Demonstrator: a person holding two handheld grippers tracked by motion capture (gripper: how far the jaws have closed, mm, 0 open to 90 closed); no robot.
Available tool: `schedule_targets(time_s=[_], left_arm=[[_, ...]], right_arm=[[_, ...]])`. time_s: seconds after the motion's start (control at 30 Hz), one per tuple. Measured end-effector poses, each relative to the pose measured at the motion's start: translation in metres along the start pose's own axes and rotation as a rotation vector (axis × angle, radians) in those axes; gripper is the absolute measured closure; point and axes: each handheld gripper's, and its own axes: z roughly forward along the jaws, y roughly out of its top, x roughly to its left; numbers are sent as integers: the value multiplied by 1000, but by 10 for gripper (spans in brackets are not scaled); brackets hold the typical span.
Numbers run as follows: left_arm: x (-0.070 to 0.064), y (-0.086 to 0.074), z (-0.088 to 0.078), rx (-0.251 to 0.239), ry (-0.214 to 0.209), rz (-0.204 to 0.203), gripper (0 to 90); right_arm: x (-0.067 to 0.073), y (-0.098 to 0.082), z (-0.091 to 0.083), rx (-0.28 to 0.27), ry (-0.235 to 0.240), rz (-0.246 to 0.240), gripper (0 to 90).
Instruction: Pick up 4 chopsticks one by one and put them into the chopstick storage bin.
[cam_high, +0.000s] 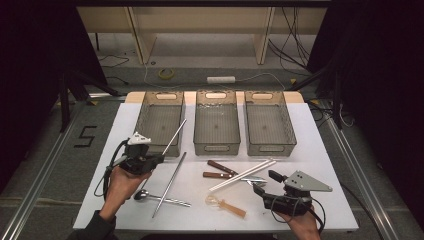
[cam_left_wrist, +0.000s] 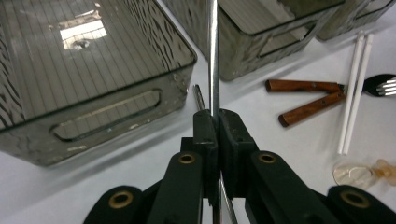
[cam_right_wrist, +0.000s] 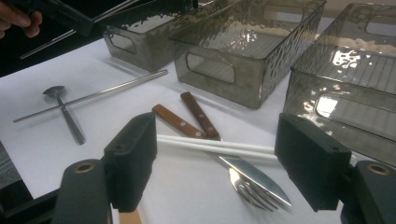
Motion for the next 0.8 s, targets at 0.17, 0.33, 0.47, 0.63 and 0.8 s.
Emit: schedule_targets(time_s=[0.17,0.33,0.47,0.63,0.8], left_arm=[[11,12,-1,-32,8,-10,856],[22,23,1,-55,20,-23,855],[33,32,5,-68,35,-36,855],[47,40,12,-79,47,-56,855],[59,50,18,-86,29,-83,855]], right_arm=[[0,0,0,-2,2,1,308],[-1,0,0,-2,0,4,308],[-1,0,0,-3,2,6,308],[-1,0,0,-4,5,5,307],[-1,-1,0,-10,10,5,307]])
